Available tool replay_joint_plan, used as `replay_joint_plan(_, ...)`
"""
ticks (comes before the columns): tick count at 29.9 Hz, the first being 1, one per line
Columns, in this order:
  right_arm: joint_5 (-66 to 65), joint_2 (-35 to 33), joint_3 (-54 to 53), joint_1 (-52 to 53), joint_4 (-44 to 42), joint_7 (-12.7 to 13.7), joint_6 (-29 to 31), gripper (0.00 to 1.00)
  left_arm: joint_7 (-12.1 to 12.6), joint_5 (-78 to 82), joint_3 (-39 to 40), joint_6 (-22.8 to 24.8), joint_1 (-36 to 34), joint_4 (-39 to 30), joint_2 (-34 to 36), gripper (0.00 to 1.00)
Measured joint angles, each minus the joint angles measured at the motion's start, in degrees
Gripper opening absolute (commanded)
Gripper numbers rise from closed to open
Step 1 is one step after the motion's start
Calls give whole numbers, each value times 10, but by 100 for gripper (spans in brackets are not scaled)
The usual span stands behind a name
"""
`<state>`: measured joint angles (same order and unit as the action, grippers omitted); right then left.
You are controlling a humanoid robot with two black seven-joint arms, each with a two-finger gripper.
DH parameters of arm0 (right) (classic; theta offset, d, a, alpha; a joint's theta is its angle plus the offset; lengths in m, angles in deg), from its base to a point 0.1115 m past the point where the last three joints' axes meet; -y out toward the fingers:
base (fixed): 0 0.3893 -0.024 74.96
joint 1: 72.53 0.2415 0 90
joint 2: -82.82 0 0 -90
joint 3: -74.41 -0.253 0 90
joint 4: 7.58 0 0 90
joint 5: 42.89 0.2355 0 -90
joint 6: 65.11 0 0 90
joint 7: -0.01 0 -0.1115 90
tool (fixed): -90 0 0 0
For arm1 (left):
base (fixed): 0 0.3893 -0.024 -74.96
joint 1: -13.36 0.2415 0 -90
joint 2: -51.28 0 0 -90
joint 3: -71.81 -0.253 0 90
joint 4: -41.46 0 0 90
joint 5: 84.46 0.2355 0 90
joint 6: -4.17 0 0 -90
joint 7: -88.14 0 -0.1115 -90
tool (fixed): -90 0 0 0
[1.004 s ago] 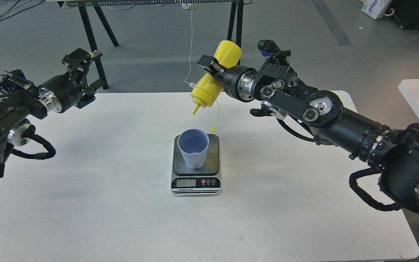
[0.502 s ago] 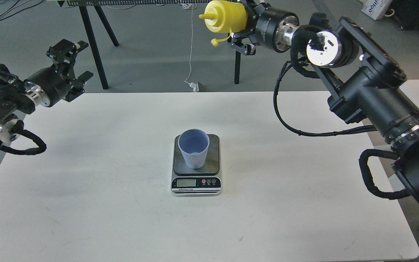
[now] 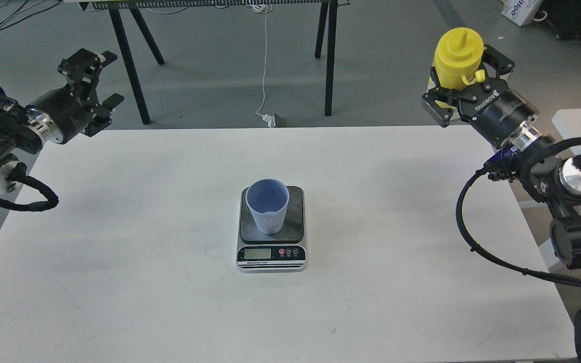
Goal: Pour seasoning into cup on scale with both arms
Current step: 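Turn the bottle upright and bring it back down toward the table, then set the yellow bottle down on the table and open the right gripper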
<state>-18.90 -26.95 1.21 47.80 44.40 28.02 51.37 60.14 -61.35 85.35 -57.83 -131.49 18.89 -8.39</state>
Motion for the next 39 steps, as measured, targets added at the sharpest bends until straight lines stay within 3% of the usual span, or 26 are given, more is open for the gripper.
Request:
replay_joint_plan(10,95,2,3,-173,16,0,15,4,0,14,0,0,5,0,-4,100)
replay_joint_plan(18,94,53,9,-214,-23,0,15,10,0,15,-1,0,5,0,-19,100)
replay_joint_plan(29,89,69,29,-189,-84,0,15,48,0,15,-1,0,3,0,-17,100)
replay_joint_plan(35,88,78,40,-187,-98,0,15,93,0,15,-1,0,4,0,-17,100)
replay_joint_plan(39,88,78,42,-187,-98,0,15,97,0,15,-1,0,4,0,-17,100)
